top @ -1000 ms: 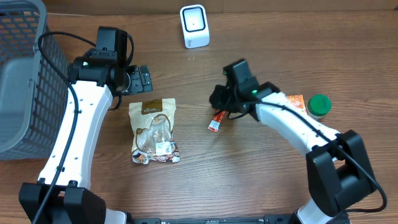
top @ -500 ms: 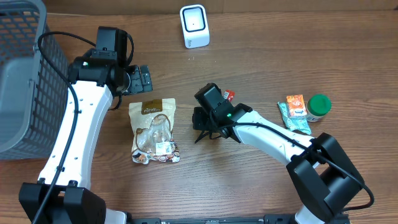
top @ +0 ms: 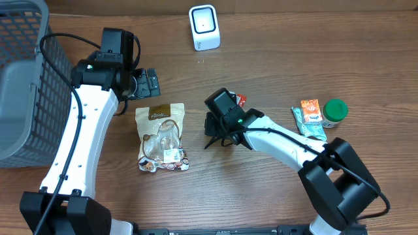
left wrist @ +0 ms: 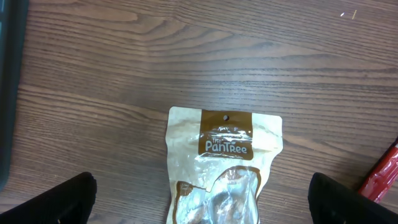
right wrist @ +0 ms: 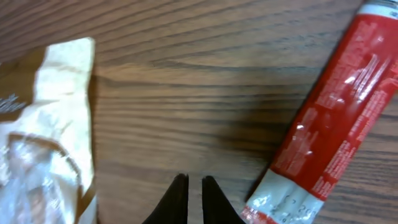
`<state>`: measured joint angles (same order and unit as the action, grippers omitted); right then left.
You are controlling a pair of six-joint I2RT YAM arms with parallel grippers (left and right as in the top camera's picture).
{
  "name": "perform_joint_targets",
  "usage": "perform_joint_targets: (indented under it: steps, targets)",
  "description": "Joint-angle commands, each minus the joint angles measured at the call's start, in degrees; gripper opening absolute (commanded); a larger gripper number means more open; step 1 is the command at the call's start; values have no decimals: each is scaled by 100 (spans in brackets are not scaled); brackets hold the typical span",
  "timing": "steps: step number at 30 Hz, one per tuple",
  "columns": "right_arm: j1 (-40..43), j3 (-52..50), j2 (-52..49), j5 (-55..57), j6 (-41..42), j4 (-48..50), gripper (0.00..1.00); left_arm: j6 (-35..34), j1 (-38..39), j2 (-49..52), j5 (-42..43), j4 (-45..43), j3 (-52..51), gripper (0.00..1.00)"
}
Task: Scan the item barcode
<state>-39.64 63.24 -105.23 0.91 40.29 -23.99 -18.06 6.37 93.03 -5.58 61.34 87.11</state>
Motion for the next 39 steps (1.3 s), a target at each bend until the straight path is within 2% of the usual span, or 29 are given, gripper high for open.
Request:
perform_joint_targets:
  steps: [1,9,24,28,32,37,38,39]
  targets:
    - [4,-26,-278,291,216,35,8,-79,39,33,28,-9,101,100]
    - [9,-22,-483,289,542,-365,4,-79,39,33,31,-9,101,100]
    - [282,422,-372,603,573,-1687,4,-79,39,33,31,-9,101,100]
    - [442,581,-315,-101,-343,-1749,5,-79,39,33,31,-7,101,100]
    - [632,968,-221,-507,-962,-2151,15,-79,39,33,31,-7,101,100]
    - [920,1440,-205,-507,-1526,-2767,22,-79,39,33,28,-9,101,100]
    - [1014,1451,-205,-503,-1735,-2861,30,-79,39,33,28,-7,101,100]
    - [1064,1449,-208,-498,-1928,-2922,31,-79,39,33,28,-7,101,100]
